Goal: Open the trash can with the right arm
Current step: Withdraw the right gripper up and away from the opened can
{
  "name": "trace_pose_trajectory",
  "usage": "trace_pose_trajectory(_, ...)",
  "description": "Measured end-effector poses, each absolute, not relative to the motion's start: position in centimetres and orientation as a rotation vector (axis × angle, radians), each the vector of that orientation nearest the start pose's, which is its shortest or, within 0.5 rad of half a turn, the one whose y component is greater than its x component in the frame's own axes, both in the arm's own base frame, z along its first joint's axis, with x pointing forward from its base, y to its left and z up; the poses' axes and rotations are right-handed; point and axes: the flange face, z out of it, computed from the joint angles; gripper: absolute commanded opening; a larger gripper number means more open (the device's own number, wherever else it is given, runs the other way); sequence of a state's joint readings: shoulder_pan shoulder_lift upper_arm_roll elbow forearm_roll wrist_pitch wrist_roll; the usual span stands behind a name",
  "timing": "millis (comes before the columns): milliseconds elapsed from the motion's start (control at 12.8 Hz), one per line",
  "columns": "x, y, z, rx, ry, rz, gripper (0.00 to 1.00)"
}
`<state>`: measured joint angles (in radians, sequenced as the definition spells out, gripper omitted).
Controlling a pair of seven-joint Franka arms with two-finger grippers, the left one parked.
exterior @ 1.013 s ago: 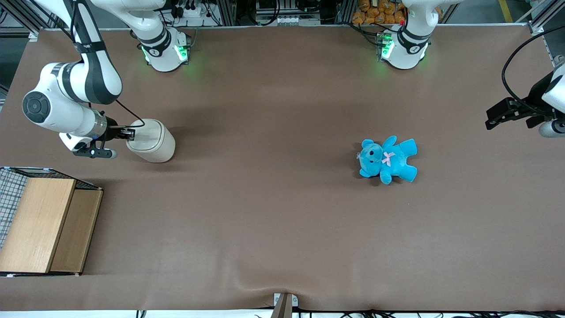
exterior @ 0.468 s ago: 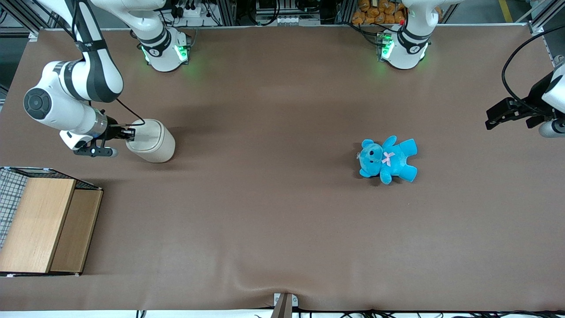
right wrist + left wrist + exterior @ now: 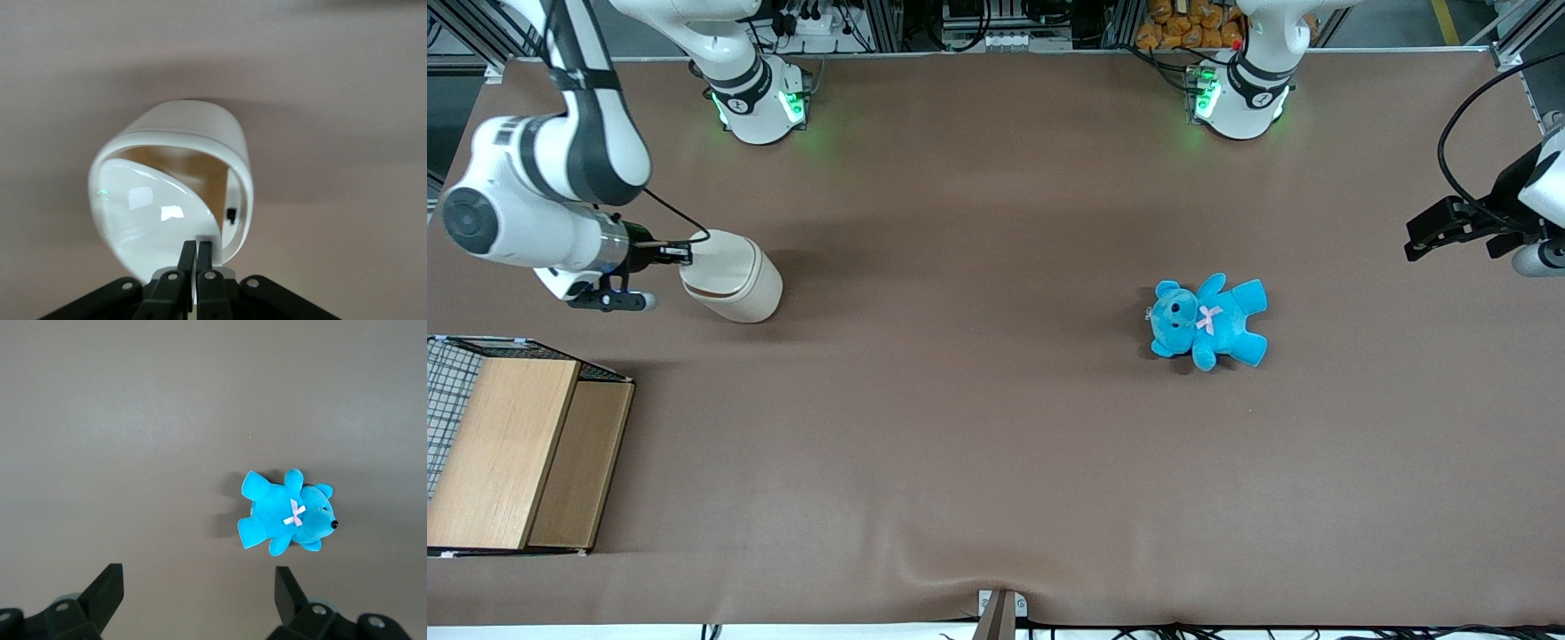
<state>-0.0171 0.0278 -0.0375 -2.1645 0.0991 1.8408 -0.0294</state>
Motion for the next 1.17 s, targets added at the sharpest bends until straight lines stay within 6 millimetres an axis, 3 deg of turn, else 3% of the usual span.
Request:
trace_pose_trajectory(78, 50.3, -1.7, 37.2, -2.987, 0.097, 0.520, 0.93)
trace_pose_trajectory(156, 50.8, -1.4, 38.4, -2.987, 0.086, 0.512, 1.00)
trace_pose_trajectory(312, 51.7, -0.7, 41.0, -2.990, 0.081, 0.506, 1.00)
trace_pose_trajectory(779, 54.3, 0.7, 51.8, -3.011, 0.022, 0.377, 1.00)
trace_pose_trajectory(1169, 55.4, -1.1, 58.5, -3.042, 0.056, 0.182, 1.00)
